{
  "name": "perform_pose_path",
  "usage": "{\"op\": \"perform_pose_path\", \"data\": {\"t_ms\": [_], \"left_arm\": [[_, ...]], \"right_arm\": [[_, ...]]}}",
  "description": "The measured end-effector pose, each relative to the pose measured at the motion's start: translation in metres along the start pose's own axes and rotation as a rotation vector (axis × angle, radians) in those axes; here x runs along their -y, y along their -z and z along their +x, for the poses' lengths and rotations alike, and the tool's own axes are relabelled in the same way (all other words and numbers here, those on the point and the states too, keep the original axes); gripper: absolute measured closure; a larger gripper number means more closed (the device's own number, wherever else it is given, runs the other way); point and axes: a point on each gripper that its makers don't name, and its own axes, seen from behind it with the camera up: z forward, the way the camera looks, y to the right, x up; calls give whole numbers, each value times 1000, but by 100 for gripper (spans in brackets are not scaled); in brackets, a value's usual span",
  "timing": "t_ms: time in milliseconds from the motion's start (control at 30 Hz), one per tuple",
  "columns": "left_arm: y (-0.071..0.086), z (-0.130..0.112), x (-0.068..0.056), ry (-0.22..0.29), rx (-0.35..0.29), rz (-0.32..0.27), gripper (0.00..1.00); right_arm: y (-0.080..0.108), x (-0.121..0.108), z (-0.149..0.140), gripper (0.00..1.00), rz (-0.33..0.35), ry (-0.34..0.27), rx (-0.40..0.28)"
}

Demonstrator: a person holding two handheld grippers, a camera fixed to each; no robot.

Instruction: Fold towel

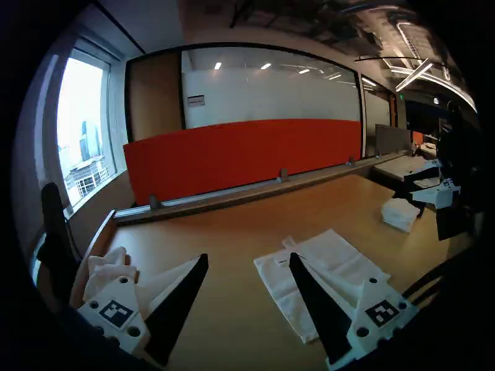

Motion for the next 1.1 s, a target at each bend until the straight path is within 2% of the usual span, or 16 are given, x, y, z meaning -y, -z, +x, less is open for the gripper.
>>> {"op": "perform_pose_path", "data": {"t_ms": [533, 1100], "left_arm": [[-20, -94, -63, -48, 188, -141, 2], [-35, -180, -103, -84, 361, -241, 2]], "right_arm": [[-16, 24, -95, 0, 98, 41, 186], [-26, 45, -179, 1, 187, 86, 359]]}}
